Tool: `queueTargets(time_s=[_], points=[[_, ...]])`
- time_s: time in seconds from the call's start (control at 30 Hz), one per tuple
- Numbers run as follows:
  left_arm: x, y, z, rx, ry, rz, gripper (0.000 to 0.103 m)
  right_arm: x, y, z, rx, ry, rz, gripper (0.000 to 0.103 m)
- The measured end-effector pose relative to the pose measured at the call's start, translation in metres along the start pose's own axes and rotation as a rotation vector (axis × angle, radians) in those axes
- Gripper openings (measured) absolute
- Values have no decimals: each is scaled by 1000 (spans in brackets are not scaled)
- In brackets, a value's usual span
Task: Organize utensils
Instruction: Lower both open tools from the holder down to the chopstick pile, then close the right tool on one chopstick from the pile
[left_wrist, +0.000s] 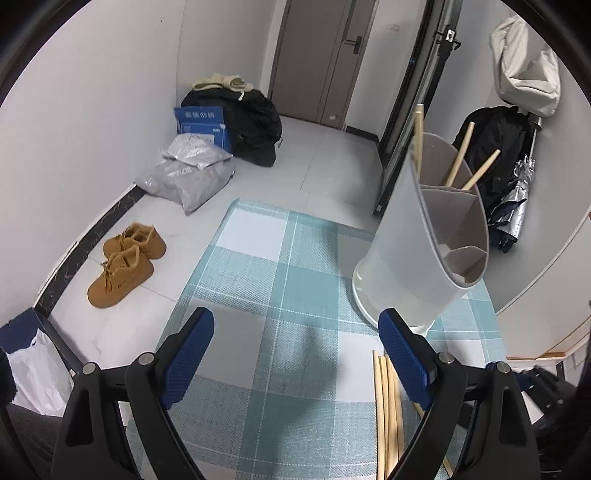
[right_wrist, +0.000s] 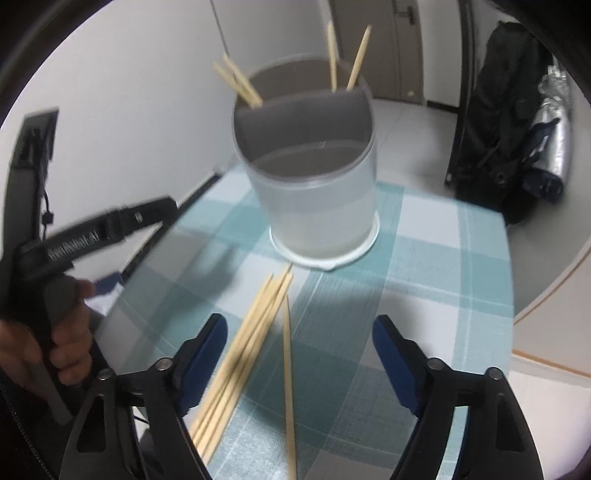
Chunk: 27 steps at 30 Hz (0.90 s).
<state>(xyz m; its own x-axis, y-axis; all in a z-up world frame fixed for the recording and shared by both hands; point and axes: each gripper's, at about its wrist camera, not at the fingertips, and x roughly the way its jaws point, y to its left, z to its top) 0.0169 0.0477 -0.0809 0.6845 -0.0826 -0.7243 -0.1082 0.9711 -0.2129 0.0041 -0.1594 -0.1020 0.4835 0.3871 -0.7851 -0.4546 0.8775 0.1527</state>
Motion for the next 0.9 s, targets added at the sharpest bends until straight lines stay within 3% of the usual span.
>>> queueTargets(time_s=[0.23, 0.37, 0.53, 0.77, 0.9], points=[[7, 15, 1, -64, 62, 30, 88, 37, -1, 2, -26, 128, 1, 55], [8, 23, 5, -120, 81, 1, 88, 51, -1, 4, -52, 163, -1, 48], [10, 26, 5, -148, 96, -9, 88, 62, 6, 8, -114, 199, -17, 27], [15, 29, 6, -171, 119, -17, 88, 65, 23, 11, -252, 197, -65, 24], [24, 28, 3, -123, 125, 24, 88, 65, 28, 13, -265, 195, -51, 11]])
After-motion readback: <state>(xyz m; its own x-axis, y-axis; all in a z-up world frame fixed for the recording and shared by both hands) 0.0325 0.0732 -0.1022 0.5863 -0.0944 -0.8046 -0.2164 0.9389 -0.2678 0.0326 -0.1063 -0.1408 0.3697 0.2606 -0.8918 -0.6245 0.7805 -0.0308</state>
